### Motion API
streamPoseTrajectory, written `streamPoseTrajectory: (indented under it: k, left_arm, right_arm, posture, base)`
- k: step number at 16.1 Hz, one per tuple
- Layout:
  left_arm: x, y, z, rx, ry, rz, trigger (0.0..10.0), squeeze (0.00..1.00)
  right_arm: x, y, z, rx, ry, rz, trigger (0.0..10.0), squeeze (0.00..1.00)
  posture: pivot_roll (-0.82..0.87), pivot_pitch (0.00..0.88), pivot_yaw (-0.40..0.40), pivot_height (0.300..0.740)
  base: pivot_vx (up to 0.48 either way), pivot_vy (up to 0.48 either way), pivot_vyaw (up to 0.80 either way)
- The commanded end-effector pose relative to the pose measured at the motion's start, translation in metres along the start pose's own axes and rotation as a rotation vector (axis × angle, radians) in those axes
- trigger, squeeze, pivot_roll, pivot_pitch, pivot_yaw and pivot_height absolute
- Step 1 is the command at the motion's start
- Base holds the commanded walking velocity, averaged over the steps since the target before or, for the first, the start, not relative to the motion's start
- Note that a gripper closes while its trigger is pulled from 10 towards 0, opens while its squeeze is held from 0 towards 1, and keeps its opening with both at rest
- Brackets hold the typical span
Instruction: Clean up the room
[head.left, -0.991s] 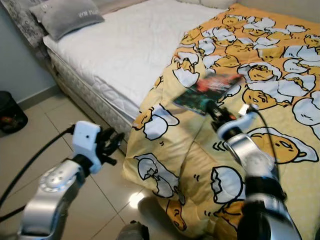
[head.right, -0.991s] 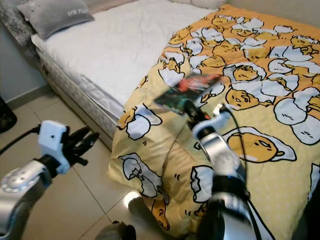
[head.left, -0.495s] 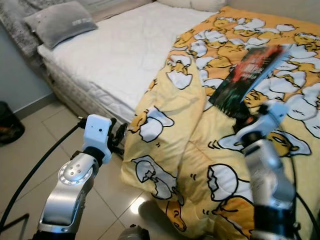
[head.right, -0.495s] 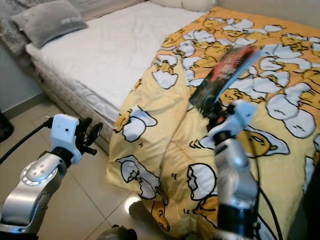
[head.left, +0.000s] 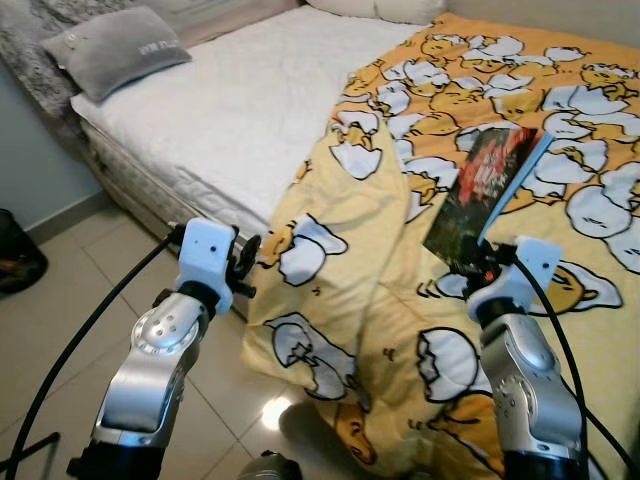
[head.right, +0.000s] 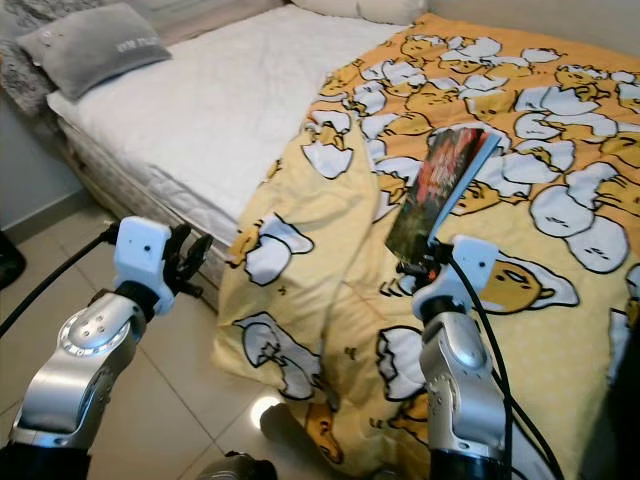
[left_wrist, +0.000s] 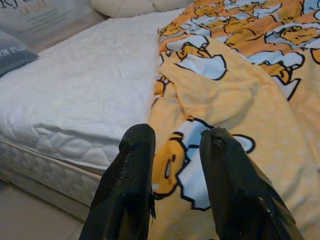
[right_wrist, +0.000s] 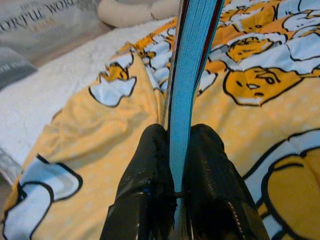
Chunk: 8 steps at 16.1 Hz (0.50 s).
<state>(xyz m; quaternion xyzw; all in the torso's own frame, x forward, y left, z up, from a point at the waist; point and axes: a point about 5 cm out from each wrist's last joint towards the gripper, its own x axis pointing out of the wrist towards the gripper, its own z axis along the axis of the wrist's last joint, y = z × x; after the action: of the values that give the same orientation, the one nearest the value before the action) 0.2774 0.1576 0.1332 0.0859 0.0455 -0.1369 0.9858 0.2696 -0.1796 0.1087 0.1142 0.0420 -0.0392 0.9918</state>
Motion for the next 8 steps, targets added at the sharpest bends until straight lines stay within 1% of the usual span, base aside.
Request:
streamPoseTrajectory:
  k: [1, 2, 3, 5, 8]
  left_arm:
    - [0.0002, 0.0057, -0.0036, 0.007, 0.020, 0.027, 10.0, 0.03]
    - [0.0000, 0.0061, -0.0039, 0.007, 0.022, 0.029, 10.0, 0.03]
    - [-0.0004, 0.0068, -0.0043, 0.007, 0.024, 0.031, 10.0, 0.03]
    - [-0.0011, 0.0085, -0.0052, -0.001, 0.030, 0.038, 10.0, 0.02]
    - [-0.0013, 0.0085, -0.0059, -0.012, 0.037, 0.035, 10.0, 0.03]
  right_arm:
    - [-0.0023, 0.0085, 0.0093, -0.030, -0.042, 0.025, 10.0, 0.00]
    - [-0.0029, 0.0081, 0.0089, -0.029, -0.039, 0.021, 10.0, 0.00]
    - [-0.0038, 0.0082, 0.0080, -0.028, -0.033, 0.019, 10.0, 0.00]
    - [-0.0043, 0.0105, 0.0049, -0.029, -0.018, 0.022, 10.0, 0.00]
    - [-0.0036, 0.0135, 0.0035, -0.026, -0.010, 0.024, 10.0, 0.00]
  posture:
    - [-0.07, 0.000, 0.087, 0.740]
    - [-0.07, 0.000, 0.086, 0.740]
    - [-0.07, 0.000, 0.083, 0.740]
    - [-0.06, 0.000, 0.079, 0.740]
    - [-0.06, 0.000, 0.081, 0.740]
  base:
    - [0.000, 0.300, 0.00]
    - [0.000, 0.300, 0.00]
    - [0.000, 0.296, -0.41]
    - [0.000, 0.296, -0.43]
    - [0.000, 0.298, -0.54]
